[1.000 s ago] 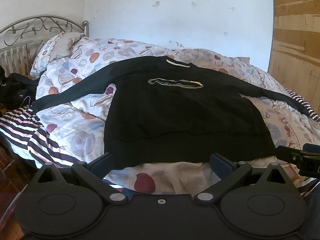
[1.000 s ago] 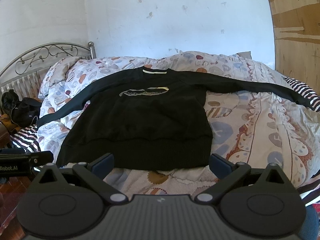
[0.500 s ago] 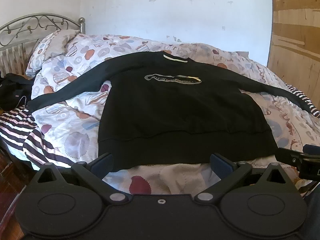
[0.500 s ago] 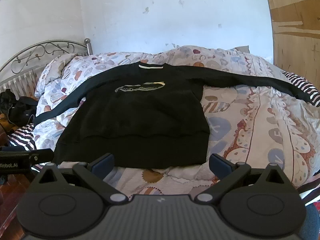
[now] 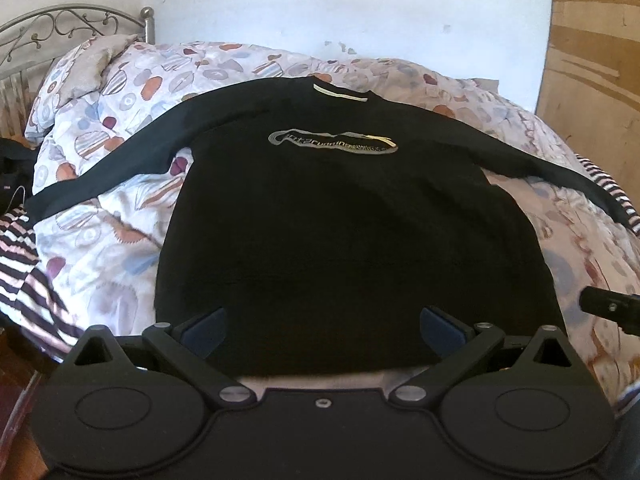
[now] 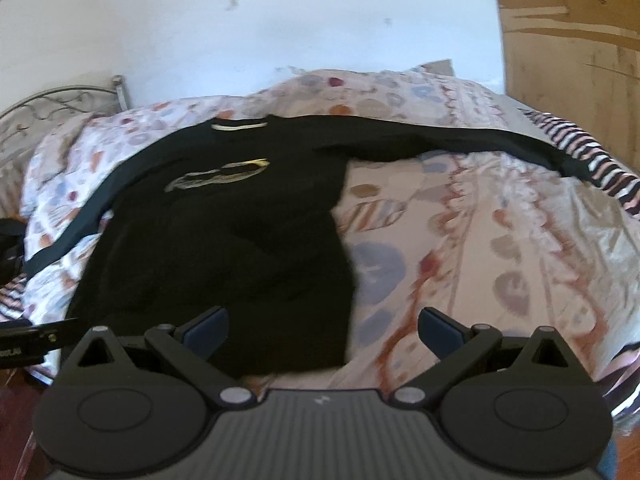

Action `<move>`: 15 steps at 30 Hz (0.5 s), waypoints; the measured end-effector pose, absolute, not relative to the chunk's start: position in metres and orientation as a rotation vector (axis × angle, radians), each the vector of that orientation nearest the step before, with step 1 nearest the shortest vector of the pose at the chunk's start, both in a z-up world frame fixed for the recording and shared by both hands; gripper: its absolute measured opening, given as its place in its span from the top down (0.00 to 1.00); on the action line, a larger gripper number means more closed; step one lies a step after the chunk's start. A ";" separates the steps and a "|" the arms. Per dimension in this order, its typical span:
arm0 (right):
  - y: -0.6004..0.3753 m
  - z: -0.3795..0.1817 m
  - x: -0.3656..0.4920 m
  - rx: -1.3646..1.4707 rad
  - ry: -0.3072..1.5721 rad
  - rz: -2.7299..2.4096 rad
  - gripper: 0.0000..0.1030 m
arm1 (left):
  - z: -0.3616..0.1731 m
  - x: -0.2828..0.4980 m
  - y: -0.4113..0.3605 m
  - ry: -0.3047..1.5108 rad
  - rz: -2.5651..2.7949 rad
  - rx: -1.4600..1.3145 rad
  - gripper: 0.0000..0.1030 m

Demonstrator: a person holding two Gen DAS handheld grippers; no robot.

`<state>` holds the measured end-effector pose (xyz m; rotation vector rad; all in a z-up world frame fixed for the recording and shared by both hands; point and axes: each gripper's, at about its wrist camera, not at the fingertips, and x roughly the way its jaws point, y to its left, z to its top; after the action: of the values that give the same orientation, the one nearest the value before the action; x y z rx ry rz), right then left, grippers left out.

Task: Fold small clothes
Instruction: 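Move the right gripper to the sweatshirt sleeve cuff and close on it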

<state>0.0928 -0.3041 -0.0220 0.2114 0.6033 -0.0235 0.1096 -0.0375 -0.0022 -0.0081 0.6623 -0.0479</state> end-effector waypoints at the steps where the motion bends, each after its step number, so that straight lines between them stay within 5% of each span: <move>1: -0.310 -0.020 0.099 0.212 0.604 -0.040 0.00 | 0.000 0.117 -0.040 0.663 -0.048 -0.011 0.01; 15: -0.407 -0.010 0.188 0.250 0.552 -0.175 0.00 | 0.009 0.216 -0.101 0.661 -0.062 0.028 0.01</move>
<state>0.1881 -0.4070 -0.0102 0.2503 0.5516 -0.1754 0.2159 -0.1007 0.0087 0.0275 0.6606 -0.0616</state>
